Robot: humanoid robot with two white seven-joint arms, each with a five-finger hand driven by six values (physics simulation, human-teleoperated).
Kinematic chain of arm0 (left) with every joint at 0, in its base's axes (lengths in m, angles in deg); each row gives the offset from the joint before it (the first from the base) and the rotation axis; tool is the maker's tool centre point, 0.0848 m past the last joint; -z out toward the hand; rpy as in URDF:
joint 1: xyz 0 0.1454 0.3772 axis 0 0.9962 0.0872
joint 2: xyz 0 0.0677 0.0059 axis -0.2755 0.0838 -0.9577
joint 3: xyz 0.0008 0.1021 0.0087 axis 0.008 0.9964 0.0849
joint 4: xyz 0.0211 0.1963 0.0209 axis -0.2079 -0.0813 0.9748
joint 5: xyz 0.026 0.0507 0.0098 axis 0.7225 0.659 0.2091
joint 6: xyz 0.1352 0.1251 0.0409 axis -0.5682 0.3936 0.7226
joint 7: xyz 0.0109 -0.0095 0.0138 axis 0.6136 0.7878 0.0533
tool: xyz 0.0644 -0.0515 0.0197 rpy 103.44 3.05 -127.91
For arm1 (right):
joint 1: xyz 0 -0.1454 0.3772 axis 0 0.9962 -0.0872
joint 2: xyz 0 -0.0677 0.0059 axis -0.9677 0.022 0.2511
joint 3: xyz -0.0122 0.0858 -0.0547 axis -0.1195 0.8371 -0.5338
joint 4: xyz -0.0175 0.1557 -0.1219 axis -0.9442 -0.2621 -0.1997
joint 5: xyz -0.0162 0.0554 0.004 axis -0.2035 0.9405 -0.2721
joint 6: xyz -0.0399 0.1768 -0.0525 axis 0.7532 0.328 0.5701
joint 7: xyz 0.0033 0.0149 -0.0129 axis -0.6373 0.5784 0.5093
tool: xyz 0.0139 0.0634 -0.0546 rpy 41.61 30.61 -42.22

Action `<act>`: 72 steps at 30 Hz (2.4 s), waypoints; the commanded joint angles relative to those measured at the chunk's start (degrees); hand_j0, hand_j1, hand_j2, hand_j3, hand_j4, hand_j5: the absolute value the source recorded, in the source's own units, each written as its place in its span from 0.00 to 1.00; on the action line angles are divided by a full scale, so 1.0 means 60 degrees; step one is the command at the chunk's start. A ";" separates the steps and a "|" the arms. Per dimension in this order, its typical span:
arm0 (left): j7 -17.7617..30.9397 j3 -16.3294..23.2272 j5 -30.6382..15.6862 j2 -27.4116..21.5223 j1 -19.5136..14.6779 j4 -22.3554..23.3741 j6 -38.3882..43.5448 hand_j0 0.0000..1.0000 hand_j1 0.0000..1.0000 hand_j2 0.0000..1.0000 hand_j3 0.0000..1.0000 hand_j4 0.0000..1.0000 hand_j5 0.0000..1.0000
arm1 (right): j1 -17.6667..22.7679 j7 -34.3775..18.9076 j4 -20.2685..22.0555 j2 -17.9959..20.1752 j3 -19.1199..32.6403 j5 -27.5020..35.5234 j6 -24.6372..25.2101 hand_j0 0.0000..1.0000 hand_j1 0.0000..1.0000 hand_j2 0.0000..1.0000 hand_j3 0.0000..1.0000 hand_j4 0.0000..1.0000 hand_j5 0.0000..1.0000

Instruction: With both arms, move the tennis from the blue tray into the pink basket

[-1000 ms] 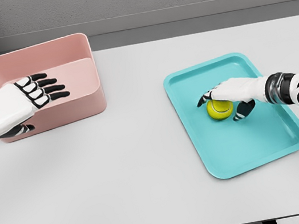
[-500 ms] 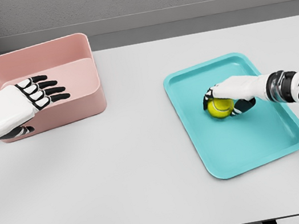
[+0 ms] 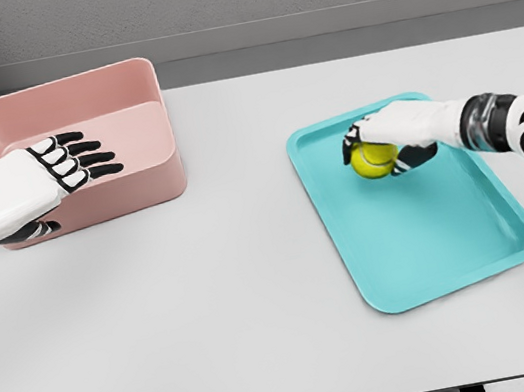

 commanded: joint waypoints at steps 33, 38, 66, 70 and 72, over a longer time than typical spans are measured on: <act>-0.0005 -0.0018 -0.0059 -0.0050 0.0000 -0.0092 0.0007 1.00 1.00 1.00 1.00 1.00 1.00 | -0.1450 0.0022 0.0243 -0.1928 -0.1341 0.0031 -0.2044 0.45 0.45 0.45 0.45 0.45 0.45; -0.0005 -0.0018 -0.0059 -0.0050 0.0000 -0.0092 0.0007 1.00 1.00 1.00 1.00 1.00 1.00 | -0.1582 0.0022 0.0243 -0.2060 -0.1356 0.0045 -0.3070 0.46 0.46 0.46 0.46 0.46 0.46; -0.0005 -0.0018 -0.0059 -0.0050 0.0000 -0.0092 0.0007 1.00 1.00 1.00 1.00 1.00 1.00 | -0.2432 0.0095 0.0228 -0.3540 -0.2293 0.0060 -0.2235 1.00 1.00 1.00 1.00 1.00 1.00; -0.0005 -0.0018 -0.0059 -0.0050 0.0000 -0.0092 0.0007 1.00 1.00 1.00 1.00 1.00 1.00 | -0.2432 0.0095 0.0243 -0.3525 -0.2293 0.0060 -0.2235 1.00 1.00 1.00 1.00 1.00 1.00; -0.0005 -0.0004 -0.0059 -0.0050 0.0000 -0.0092 0.0007 1.00 1.00 1.00 1.00 1.00 1.00 | -0.2475 0.0081 0.0243 -0.3394 -0.2103 0.0031 -0.2250 1.00 1.00 1.00 1.00 1.00 1.00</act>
